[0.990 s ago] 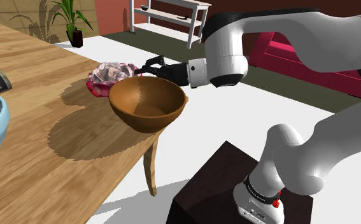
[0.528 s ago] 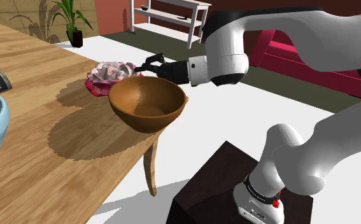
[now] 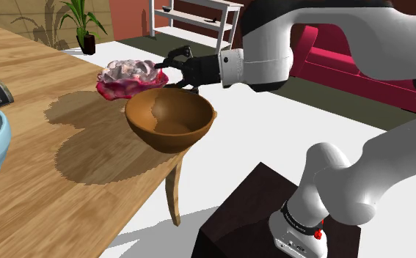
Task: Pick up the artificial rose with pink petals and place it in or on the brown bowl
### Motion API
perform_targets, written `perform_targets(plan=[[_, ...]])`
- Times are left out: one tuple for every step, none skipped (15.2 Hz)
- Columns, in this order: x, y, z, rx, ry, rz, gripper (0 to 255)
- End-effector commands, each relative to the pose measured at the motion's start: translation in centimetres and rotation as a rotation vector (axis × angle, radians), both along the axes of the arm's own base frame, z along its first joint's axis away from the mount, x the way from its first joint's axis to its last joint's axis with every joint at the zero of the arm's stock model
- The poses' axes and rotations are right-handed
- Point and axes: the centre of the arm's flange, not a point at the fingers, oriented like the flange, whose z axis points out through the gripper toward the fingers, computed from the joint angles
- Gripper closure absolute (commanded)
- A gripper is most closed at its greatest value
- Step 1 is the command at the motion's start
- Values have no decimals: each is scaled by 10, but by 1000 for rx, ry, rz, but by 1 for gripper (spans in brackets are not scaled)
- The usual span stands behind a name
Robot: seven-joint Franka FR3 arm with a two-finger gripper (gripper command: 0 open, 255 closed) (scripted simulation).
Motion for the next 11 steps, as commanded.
perform_targets(plan=[[-1, 1, 13, 1, -2, 0, 255], [-1, 1, 18, 1, -2, 0, 255], [-1, 1, 23, 1, -2, 0, 255], [-1, 1, 28, 1, -2, 0, 255], [-1, 1, 34, 1, -2, 0, 255], [-1, 1, 39, 1, -2, 0, 255], [-1, 1, 44, 1, -2, 0, 255], [-1, 1, 50, 1, -2, 0, 255], [-1, 1, 55, 1, -2, 0, 255], [-1, 1, 60, 1, -2, 0, 255], [-1, 1, 65, 1, -2, 0, 255]])
